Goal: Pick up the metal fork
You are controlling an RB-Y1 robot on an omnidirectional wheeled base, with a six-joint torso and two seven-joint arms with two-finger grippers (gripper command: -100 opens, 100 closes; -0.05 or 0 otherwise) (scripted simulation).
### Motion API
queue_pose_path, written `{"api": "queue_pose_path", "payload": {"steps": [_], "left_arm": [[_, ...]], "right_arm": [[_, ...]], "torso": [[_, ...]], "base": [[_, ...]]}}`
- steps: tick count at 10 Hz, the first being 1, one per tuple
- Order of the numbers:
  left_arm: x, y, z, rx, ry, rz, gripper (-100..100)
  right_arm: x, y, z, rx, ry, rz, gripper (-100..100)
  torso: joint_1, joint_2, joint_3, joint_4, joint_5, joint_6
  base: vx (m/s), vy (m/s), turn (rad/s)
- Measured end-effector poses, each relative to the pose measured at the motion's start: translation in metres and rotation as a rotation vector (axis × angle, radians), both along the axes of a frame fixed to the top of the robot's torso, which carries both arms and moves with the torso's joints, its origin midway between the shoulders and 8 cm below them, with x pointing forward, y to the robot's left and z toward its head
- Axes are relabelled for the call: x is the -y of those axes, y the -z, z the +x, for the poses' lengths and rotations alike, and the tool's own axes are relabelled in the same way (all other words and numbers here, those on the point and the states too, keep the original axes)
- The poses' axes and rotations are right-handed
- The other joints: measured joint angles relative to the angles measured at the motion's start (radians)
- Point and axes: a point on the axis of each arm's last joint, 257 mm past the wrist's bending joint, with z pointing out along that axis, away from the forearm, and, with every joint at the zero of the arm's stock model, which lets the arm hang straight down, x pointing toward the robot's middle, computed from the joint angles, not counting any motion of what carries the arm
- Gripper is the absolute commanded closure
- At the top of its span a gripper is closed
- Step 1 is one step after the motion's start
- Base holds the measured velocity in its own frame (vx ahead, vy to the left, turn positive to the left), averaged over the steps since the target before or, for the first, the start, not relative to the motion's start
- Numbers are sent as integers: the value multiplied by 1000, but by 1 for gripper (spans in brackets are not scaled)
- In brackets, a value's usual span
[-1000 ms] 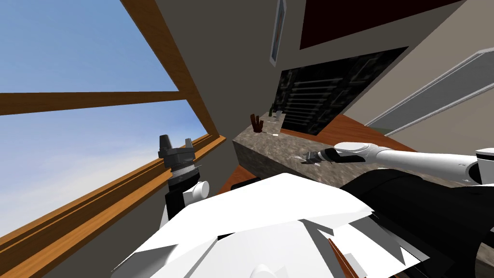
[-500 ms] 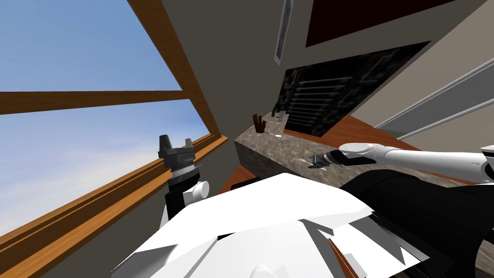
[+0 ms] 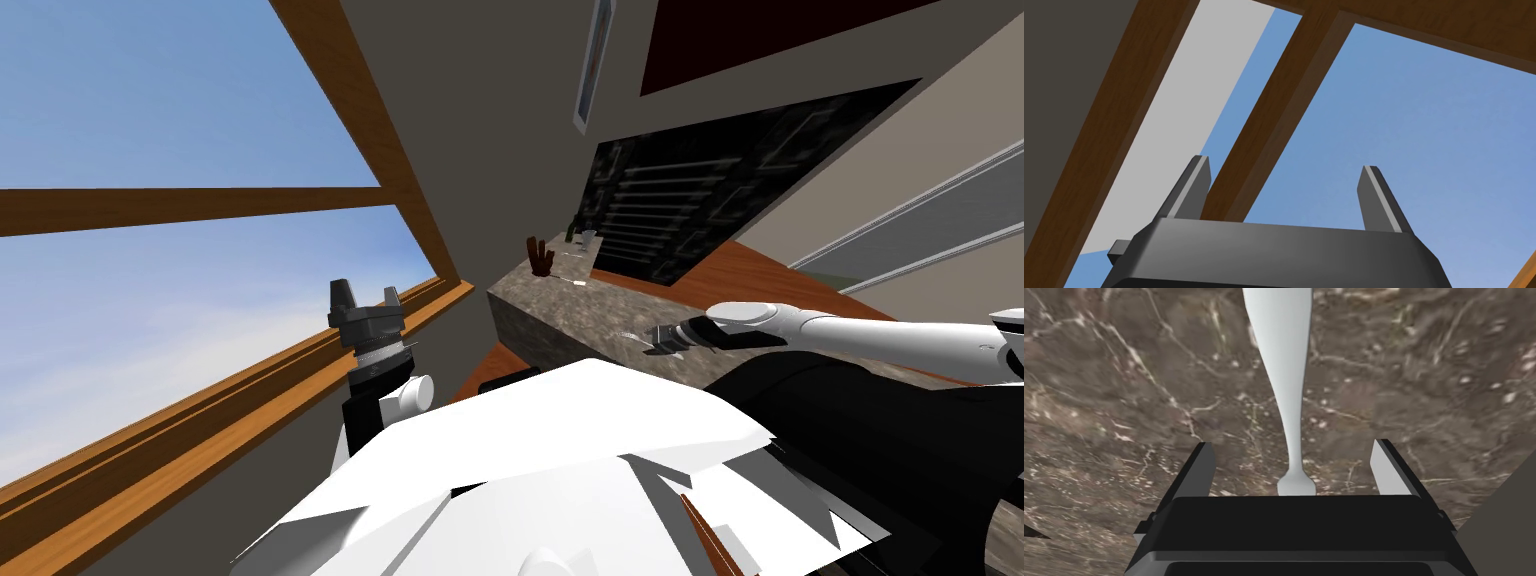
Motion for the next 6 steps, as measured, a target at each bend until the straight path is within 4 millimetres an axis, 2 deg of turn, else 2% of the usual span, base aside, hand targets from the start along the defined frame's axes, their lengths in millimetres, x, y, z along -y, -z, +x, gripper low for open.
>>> {"api": "queue_pose_path", "payload": {"steps": [2,3,6], "left_arm": [[0,0,0,0,0,0,0],[0,0,0,0,0,0,0],[0,0,0,0,0,0,0]], "right_arm": [[-3,15,-13,-1,16,0,-100],[-3,15,-14,0,16,-2,100],[-3,15,-14,-2,14,-1,100]], "torso": [[-1,-1,-1,0,-1,0],[-3,-1,-1,0,-3,0],[-3,-1,0,0,-3,0]], "base": [[18,-7,36],[0,0,0],[0,0,0]]}}
